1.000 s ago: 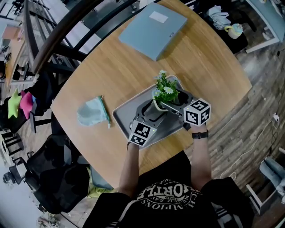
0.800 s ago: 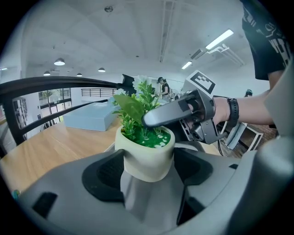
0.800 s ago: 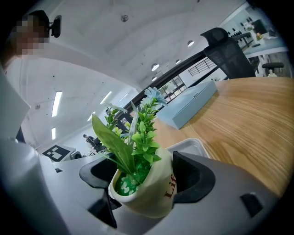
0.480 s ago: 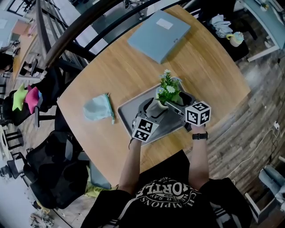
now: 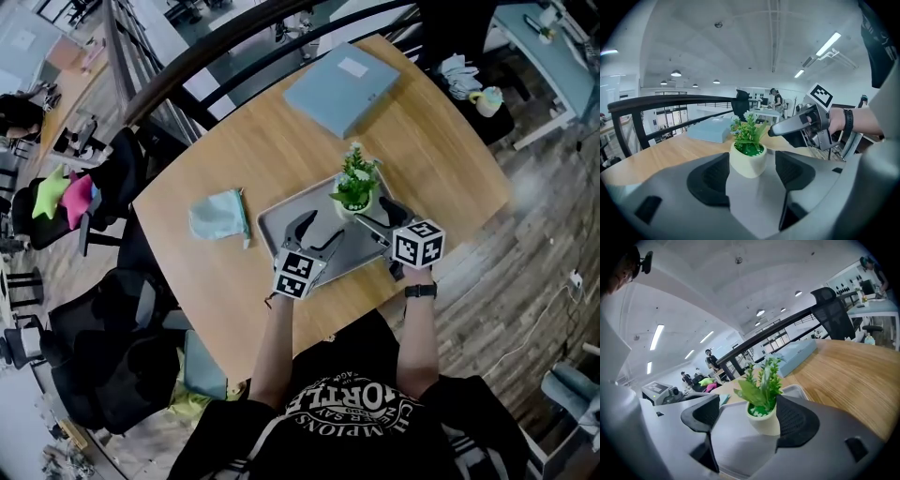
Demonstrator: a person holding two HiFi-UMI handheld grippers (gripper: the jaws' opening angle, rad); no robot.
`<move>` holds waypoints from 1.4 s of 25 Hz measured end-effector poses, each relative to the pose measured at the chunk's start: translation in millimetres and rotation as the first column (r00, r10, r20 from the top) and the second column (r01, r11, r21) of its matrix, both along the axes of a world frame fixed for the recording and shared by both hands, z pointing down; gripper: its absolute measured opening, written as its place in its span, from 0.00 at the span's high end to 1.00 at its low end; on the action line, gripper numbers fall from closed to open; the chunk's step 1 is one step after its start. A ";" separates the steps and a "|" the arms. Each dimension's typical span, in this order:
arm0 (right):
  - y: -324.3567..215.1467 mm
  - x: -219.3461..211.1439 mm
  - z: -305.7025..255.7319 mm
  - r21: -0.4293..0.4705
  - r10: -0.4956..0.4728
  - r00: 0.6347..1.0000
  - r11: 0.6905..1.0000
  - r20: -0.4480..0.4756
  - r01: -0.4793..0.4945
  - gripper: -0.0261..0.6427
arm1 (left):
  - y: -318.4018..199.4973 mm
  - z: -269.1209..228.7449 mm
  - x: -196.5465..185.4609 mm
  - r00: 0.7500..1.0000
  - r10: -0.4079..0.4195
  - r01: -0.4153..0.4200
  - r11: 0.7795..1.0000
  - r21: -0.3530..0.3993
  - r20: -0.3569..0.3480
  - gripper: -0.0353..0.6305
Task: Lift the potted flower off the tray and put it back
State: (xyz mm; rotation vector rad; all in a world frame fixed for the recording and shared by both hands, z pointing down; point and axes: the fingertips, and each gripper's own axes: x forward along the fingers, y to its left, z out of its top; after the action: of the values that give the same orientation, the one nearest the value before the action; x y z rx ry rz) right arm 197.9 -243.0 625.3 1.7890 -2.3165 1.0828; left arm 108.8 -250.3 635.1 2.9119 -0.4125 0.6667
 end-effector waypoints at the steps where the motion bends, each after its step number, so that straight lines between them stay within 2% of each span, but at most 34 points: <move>1: 2.9 -6.1 -5.6 0.007 -0.005 1.000 1.000 -0.005 0.005 0.37 | 3.8 -4.2 -4.8 1.000 -0.003 0.003 1.000 0.002 -0.008 0.46; 9: 25.0 -54.2 -47.5 0.064 -0.058 0.996 0.996 -0.069 0.062 0.38 | 26.4 -35.5 -49.6 0.996 -0.066 0.066 0.998 0.002 -0.056 0.50; 17: 43.3 -102.4 -83.8 0.101 -0.110 0.984 0.987 -0.139 0.125 0.42 | 34.4 -73.1 -105.0 0.974 -0.198 0.201 0.980 0.016 -0.108 0.55; 23: 56.4 -144.4 -93.5 0.079 -0.171 0.970 0.979 -0.172 0.187 0.53 | 49.5 -94.7 -148.0 0.950 -0.267 0.273 0.962 0.016 -0.162 0.67; 27: 63.1 -171.4 -97.0 0.056 -0.213 0.963 0.973 -0.167 0.225 0.62 | 58.6 -101.6 -172.5 0.946 -0.288 0.296 0.954 0.040 -0.147 0.71; 32: 70.6 -192.1 -95.5 0.025 -0.218 0.966 0.974 -0.136 0.223 0.71 | 72.5 -96.4 -198.3 0.950 -0.302 0.306 0.951 0.053 -0.075 0.78; 35: 76.0 -206.5 -92.6 0.014 -0.217 0.968 0.975 -0.123 0.221 0.76 | 80.4 -94.2 -217.6 0.944 -0.320 0.324 0.945 0.043 -0.077 0.81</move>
State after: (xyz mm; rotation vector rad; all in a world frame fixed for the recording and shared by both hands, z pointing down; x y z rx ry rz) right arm -8.6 -167.1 532.7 1.5140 -2.3964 0.8889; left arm -108.8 -169.9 540.9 2.8080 -0.8873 0.5101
